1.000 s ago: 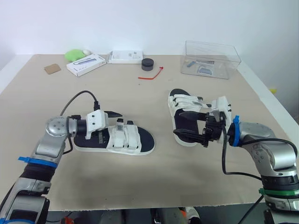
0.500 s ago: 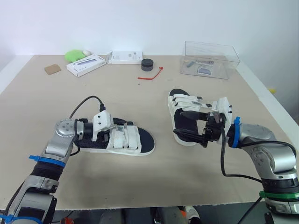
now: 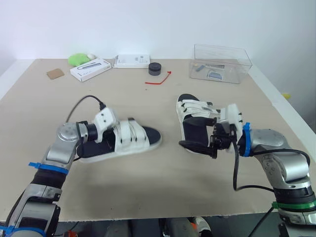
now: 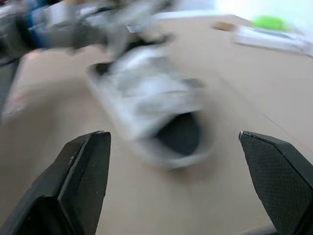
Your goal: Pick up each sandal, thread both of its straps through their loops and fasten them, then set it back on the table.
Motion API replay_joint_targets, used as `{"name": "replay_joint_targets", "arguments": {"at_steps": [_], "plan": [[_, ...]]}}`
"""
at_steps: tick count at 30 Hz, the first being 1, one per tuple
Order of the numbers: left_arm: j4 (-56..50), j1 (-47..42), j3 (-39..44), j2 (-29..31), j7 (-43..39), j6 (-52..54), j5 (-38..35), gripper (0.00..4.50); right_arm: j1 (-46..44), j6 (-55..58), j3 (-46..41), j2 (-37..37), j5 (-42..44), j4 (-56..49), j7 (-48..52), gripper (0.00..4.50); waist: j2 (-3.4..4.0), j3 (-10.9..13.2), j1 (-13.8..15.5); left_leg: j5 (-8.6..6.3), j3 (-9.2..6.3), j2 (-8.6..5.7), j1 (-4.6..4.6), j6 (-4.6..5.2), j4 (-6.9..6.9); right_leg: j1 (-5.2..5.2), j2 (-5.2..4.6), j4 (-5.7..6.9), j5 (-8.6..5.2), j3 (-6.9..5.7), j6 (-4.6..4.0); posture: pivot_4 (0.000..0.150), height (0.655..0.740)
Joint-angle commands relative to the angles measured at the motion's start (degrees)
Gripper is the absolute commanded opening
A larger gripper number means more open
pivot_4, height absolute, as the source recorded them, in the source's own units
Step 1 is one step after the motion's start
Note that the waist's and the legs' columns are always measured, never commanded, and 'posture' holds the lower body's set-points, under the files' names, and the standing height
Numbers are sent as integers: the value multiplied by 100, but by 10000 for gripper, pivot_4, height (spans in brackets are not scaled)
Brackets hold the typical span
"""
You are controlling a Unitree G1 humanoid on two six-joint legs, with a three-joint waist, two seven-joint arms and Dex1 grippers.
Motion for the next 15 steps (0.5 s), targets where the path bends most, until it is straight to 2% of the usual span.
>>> {"name": "replay_joint_targets", "arguments": {"at_steps": [1,4,6,11,15], "plan": [[114,-531,640,-16,1625,1047,380,687,-186,-313,101,-9,46,-333,265,45000,-4,2,-3,0,-4,5,-2,0,5,0,8,0,1,-4,-2,1500,7400],[331,-865,1074,-164,2613,1808,405,687,-372,-290,184,85,76,-286,241,45000,-4,2,2,3,-10,10,-4,-6,10,1,13,4,6,-10,-10,1500,7400],[475,-1023,1309,-238,3033,2127,352,687,-543,-208,206,167,109,-175,202,45000,-4,2,0,5,-11,9,-6,-9,11,0,7,5,27,-10,-45,1500,7400],[1272,-1297,1745,-270,3897,2184,341,687,-838,201,157,292,232,317,127,45000,-7,0,6,4,-8,-1,-9,-11,11,0,-12,4,31,-14,-47,1500,7400],[1807,-1429,1880,-159,4202,1918,343,687,-973,383,140,358,282,563,90,45000,-9,0,22,1,-15,-8,-15,-16,11,-1,-41,5,32,-32,-49,1500,7400]]}}
